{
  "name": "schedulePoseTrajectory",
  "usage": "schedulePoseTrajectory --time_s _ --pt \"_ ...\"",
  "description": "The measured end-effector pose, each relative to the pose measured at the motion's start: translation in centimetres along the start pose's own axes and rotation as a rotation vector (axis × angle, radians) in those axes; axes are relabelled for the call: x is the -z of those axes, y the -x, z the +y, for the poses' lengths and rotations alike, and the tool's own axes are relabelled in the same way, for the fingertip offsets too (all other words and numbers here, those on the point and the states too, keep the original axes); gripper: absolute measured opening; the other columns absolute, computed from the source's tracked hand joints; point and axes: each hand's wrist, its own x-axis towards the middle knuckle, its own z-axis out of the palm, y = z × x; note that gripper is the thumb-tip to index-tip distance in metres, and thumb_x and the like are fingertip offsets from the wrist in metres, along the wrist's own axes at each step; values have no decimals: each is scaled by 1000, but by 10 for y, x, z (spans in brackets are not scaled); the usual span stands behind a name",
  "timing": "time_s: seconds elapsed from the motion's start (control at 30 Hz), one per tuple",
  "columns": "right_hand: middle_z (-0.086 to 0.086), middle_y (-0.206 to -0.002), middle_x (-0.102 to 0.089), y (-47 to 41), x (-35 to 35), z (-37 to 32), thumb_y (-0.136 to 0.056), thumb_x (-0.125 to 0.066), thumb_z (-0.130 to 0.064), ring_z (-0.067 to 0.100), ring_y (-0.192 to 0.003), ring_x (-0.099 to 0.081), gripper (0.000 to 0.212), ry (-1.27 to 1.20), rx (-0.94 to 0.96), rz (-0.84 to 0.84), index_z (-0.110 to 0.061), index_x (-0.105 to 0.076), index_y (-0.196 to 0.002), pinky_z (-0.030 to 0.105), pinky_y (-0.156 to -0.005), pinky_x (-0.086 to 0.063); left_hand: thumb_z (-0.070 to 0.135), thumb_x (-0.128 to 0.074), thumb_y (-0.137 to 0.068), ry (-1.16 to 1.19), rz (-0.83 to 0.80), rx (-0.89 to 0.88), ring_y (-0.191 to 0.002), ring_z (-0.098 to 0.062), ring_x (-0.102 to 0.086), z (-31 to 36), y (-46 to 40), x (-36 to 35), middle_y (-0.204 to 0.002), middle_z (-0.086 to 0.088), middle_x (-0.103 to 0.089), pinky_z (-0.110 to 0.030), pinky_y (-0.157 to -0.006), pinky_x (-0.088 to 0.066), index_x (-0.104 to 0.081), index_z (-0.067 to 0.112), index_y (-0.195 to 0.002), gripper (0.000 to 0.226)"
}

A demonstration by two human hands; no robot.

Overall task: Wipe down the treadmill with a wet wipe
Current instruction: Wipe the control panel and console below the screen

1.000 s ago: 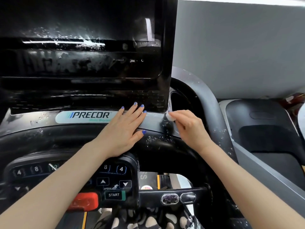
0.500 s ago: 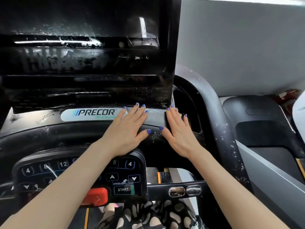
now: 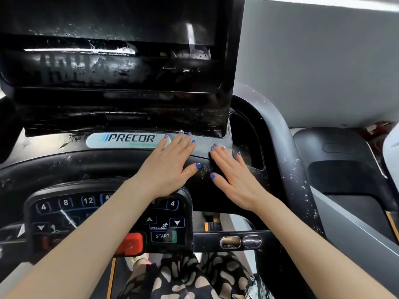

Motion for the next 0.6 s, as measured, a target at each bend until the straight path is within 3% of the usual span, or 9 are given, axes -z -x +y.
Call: schedulePoseTrajectory --time_s 0.17,0.33,0.6 --pt "-15 -167 11 26 17 39 -98 -15 -64 -1 -152 11 74 202 21 -96 -30 0 -161 43 -125 12 73 10 -82 -25 5 1 -154 -10 14 8 12 -5 -169 5 7 -38 -122 12 -5 22 -162 96" --pt "-13 -164 16 15 0 13 -96 -15 -65 1 -150 20 79 153 -9 -16 -25 3 -161 32 -122 18 75 9 -80 -49 4 -3 -154 -11 12 8 7 -6 -169 5 5 -40 -124 9 -6 22 -162 98" --pt "-12 -167 9 39 -11 17 -102 -21 -56 -6 -149 16 70 94 -207 70 -23 -3 -162 40 -125 13 67 -6 -93 -46 -5 -22 -155 -13 14 7 9 -6 -170 2 6 -46 -126 6 -6 21 -162 83"
